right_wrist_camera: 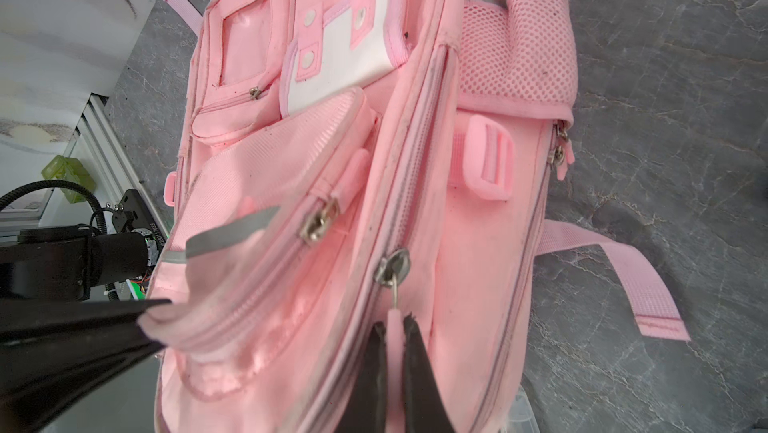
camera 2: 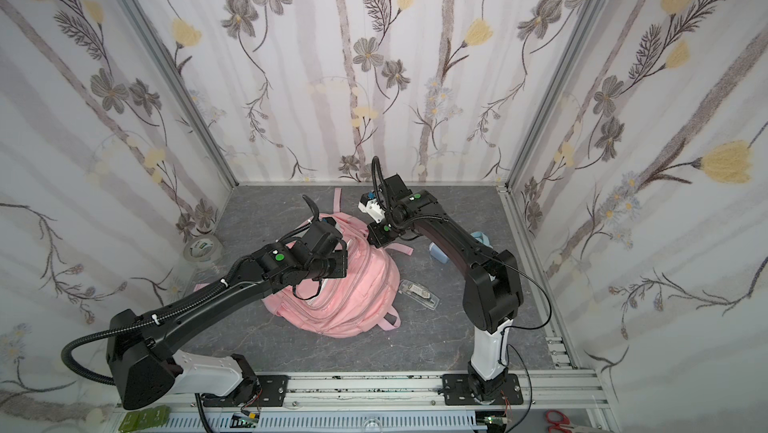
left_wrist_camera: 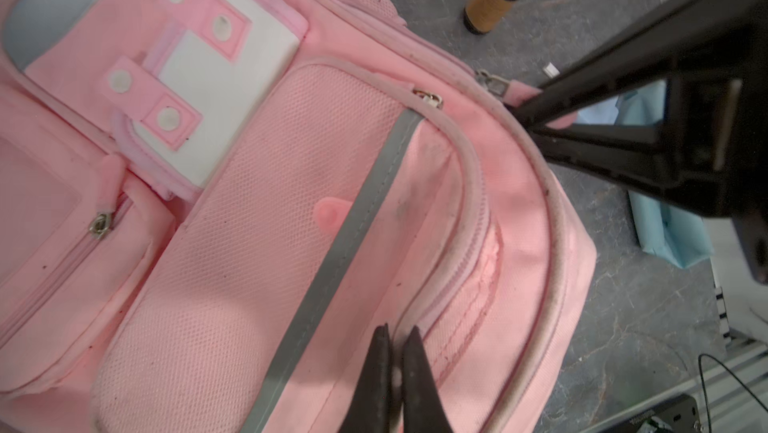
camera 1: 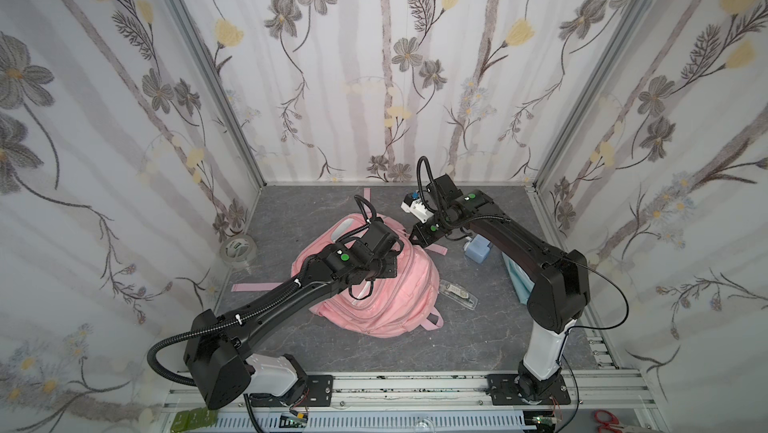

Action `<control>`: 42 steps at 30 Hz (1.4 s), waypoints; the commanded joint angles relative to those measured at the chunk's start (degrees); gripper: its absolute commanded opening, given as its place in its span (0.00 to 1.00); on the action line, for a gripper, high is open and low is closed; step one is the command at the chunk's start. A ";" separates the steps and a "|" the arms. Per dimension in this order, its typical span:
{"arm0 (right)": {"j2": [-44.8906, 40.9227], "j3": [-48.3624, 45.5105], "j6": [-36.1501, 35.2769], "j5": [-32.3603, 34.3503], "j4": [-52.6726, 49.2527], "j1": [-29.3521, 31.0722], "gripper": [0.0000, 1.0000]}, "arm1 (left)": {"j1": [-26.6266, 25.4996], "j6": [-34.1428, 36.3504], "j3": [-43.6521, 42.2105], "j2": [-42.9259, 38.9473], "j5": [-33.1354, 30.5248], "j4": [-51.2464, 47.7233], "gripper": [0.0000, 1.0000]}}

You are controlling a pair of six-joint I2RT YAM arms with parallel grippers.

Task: Pack the student bag
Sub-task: 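Pull the zipper pull along the backpack top with the right gripper while the left holds, then drag the zipper around the bag's far end with the right gripper while left holds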

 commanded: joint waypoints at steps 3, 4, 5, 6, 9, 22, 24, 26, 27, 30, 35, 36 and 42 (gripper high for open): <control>-1.22 0.33 -0.95 -1.00 -0.41 -0.17 0.00 | 0.67 -9.72 -0.49 -1.48 -12.41 -5.25 0.00; -1.20 0.58 -0.85 -0.98 -0.41 -0.14 0.00 | 0.69 -10.33 -0.23 -1.20 -13.18 -6.65 0.00; -1.20 0.87 -0.79 -0.96 -0.41 -0.17 0.00 | 0.64 -10.69 0.13 -0.76 -13.69 -8.03 0.00; -1.33 1.14 -0.72 -1.02 -0.41 -0.09 0.00 | 0.70 -11.13 0.53 -0.25 -13.88 -9.25 0.00; -1.30 2.25 -1.29 -2.36 -0.45 0.60 0.00 | 0.67 -12.65 1.03 0.59 -13.96 -9.98 0.00; -5.32 -3.13 -0.12 -5.13 0.20 4.66 0.00 | 4.23 -17.81 11.08 5.91 -11.85 -2.47 0.00; -6.51 -4.63 0.80 -6.24 1.58 4.64 0.00 | 5.10 -19.25 12.06 5.91 -11.89 -1.66 0.00; -7.52 -5.75 1.91 -7.61 3.14 4.73 0.00 | 6.08 -20.86 13.10 5.96 -11.93 -0.42 0.00; -7.91 -6.23 2.54 -8.18 3.92 4.83 0.00 | 6.56 -21.80 13.89 5.85 -11.64 0.34 0.00; -8.81 -7.39 4.46 -9.68 6.52 5.00 0.00 | 7.17 -23.38 17.68 6.28 -11.47 2.38 0.00; -10.41 -8.85 7.89 -12.08 11.43 5.73 0.00 | 7.22 -26.58 24.76 8.79 -12.46 1.29 0.00; -10.67 -8.85 8.46 -12.44 12.06 6.03 0.00 | 7.21 -27.03 26.14 9.63 -12.67 0.68 0.00; -12.61 -9.08 11.72 -13.28 14.21 7.66 0.00 | 7.72 -28.57 32.19 14.52 -15.35 -5.32 0.00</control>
